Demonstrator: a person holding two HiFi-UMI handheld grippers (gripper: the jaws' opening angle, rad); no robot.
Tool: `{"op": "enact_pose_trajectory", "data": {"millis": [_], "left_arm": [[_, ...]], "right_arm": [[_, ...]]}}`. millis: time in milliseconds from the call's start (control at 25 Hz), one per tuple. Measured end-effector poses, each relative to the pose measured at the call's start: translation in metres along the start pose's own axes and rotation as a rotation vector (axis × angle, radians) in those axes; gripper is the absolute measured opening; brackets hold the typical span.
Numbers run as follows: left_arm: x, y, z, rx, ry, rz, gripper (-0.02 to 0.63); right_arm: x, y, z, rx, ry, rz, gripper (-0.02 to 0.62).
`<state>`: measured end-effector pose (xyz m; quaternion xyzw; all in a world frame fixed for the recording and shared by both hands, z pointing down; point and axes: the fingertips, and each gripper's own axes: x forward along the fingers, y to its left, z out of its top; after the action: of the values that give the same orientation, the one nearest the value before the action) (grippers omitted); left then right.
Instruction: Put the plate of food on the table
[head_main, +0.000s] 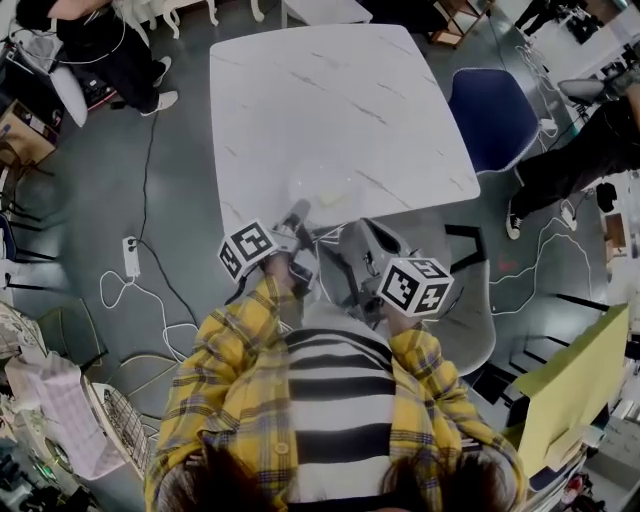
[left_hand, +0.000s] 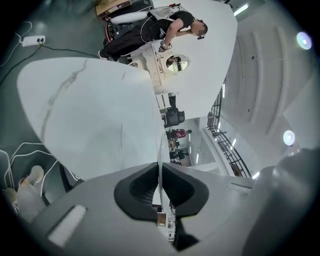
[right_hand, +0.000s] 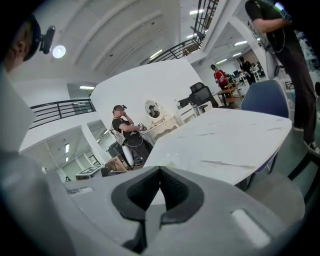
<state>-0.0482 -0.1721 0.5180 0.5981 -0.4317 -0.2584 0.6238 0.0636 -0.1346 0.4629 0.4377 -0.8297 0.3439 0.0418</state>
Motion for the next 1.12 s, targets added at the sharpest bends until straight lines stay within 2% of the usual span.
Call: {"op": "enact_pose_trajectory", "data": {"millis": [240,720,1120], "left_arm": [[0.042,-0.005,0.015,0.011,-0.009,0.005,0.014],[0.087,0.009,0.039,-0.040,-0.015,0.038,0.012],[0.131,0.016,0.065,-0.041,0.022,0.069,0.015]], "right_arm": [[0.023,-0.027,0.021,-0.006,0.000,-0.017,0.000],[0.065,-0.040,0.041,-0.026,0.020,-0.043,0.000],[0.102,-0.053,0.058,-0.010,0.033,-0.088,0.000]]}}
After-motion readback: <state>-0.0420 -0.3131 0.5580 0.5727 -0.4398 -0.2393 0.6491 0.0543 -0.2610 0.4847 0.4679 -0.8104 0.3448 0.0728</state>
